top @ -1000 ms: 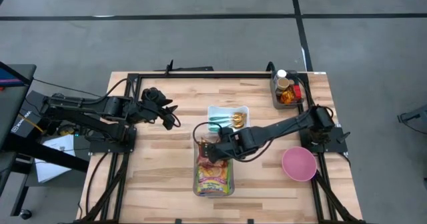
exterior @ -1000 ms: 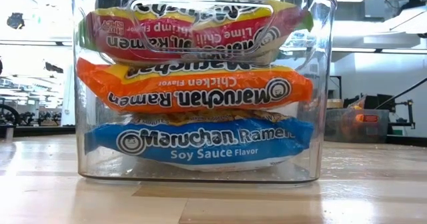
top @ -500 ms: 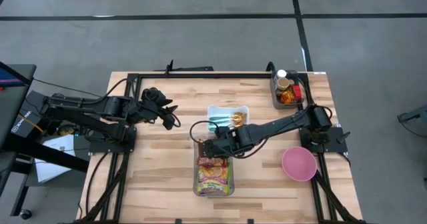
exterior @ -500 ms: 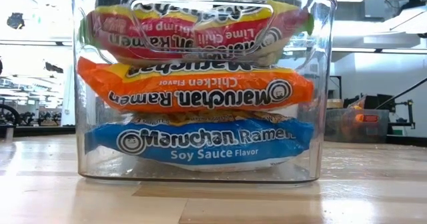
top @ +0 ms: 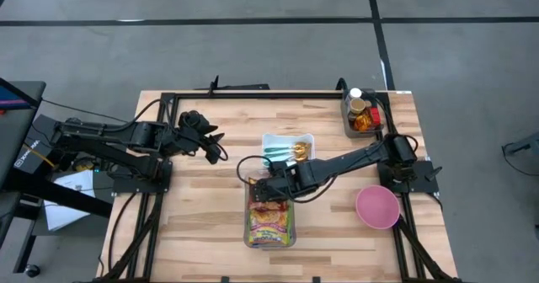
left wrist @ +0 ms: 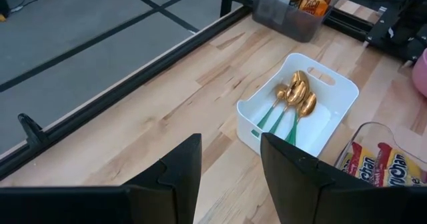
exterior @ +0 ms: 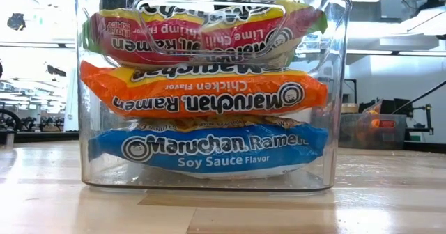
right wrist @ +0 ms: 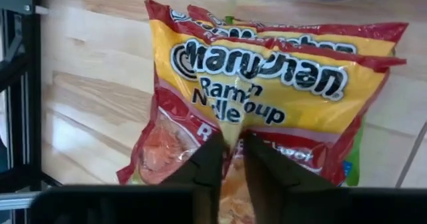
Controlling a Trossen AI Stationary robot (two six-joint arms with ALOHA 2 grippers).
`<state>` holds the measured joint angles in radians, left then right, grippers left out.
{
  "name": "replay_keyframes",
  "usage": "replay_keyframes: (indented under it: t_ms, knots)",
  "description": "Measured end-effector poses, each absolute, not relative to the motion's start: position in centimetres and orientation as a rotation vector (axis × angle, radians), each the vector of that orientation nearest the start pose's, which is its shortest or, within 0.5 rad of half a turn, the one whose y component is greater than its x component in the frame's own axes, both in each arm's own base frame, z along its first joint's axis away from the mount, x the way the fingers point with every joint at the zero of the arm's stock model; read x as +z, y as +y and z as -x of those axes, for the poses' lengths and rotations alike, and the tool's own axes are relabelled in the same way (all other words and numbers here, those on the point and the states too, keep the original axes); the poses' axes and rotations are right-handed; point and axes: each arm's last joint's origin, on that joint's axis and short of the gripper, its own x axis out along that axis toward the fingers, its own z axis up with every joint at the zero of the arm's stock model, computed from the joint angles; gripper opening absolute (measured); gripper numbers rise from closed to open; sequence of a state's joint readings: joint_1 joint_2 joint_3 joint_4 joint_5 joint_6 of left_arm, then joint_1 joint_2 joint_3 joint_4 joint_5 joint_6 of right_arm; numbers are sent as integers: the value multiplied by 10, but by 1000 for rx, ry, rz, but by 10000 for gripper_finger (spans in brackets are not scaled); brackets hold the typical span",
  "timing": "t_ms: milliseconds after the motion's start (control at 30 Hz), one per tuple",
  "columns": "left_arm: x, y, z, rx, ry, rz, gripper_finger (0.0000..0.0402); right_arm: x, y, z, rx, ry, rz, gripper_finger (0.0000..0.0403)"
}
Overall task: Pick & Place Food Item
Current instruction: Put the red noodle pack into the transparent bin
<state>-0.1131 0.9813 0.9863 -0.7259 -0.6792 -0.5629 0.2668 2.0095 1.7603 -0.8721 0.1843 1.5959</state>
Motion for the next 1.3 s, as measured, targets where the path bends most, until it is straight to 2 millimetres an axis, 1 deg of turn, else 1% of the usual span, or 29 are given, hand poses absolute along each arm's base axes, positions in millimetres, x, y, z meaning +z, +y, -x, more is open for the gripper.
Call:
replay_keyframes:
  t_ms: [233,333,400,500,600,733,833,900,1067,1300]
  knots:
    - [325,-3,-187,706,497,245,149,254,106,-413,-781,849,-1138,152]
    - [325,-3,-187,707,497,245,149,260,108,-410,-785,810,-1119,192]
    - [325,-3,-184,706,498,245,149,265,111,-408,-772,787,-1119,212]
    - [326,-2,-181,707,502,243,149,265,116,-406,-761,792,-1116,231]
    - [327,-2,-176,711,502,241,149,265,121,-405,-763,791,-1110,234]
    - [329,-1,-170,712,509,237,149,269,126,-399,-812,730,-1087,228]
    - [330,-1,-166,702,507,242,149,272,125,-390,-867,756,-1087,218]
    - [330,-1,-166,701,506,242,149,267,126,-386,-898,807,-1062,209]
    - [331,-1,-165,699,504,242,149,267,127,-387,-877,816,-1046,183]
    - [331,-1,-165,690,508,246,149,268,118,-395,-815,813,-1014,157]
